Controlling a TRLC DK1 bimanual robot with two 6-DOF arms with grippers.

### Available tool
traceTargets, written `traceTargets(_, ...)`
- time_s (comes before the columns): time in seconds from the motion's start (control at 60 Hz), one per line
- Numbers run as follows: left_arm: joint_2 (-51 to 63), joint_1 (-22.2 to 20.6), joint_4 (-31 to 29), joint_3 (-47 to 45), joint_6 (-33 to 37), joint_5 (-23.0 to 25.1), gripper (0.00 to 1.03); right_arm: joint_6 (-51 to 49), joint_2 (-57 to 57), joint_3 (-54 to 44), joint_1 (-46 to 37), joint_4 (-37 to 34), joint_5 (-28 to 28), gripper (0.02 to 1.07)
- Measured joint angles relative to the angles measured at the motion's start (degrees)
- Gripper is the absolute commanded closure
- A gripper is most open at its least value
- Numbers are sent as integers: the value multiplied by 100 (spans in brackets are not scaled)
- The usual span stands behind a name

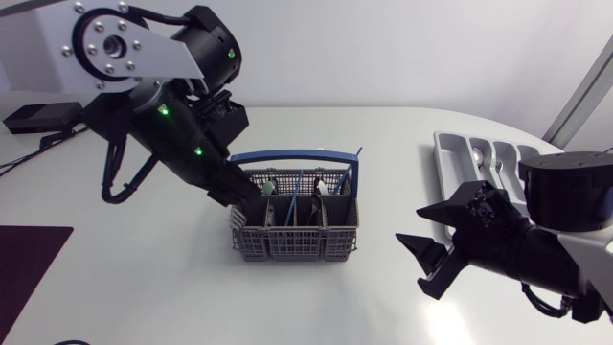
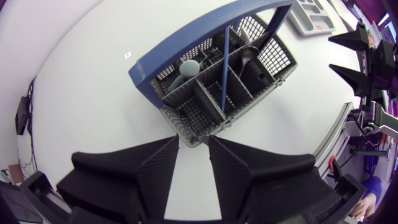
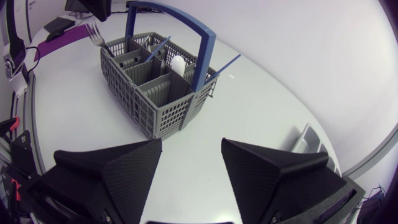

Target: Sort the cutlery from the basket into the organizer compartments.

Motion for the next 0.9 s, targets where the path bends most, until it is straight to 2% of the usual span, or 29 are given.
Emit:
traceTargets(0.067, -116, -24, 0, 0, 0, 0, 42, 0, 0, 0, 0, 0, 0, 37)
traceTargets(0.167, -240, -131, -2, 0, 9, 2, 40, -2, 0, 0, 0, -2, 0, 37)
traceTargets(0.383, -592, -286, -129, -74, 199, 48, 40, -63, -2, -63, 0, 4, 0, 37)
traceTargets(0.617, -667, -302, -133, -651, 326, 48, 42, -107, -2, -98, 7, 2, 0, 37)
traceTargets(0.7, -667, -299, -59, -785, 358, 48, 50, -109, -2, -98, 7, 4, 0, 37)
traceTargets(0.9, -667, -256, 560, -1091, 474, 55, 70, -127, -2, -109, 11, 4, 0, 37)
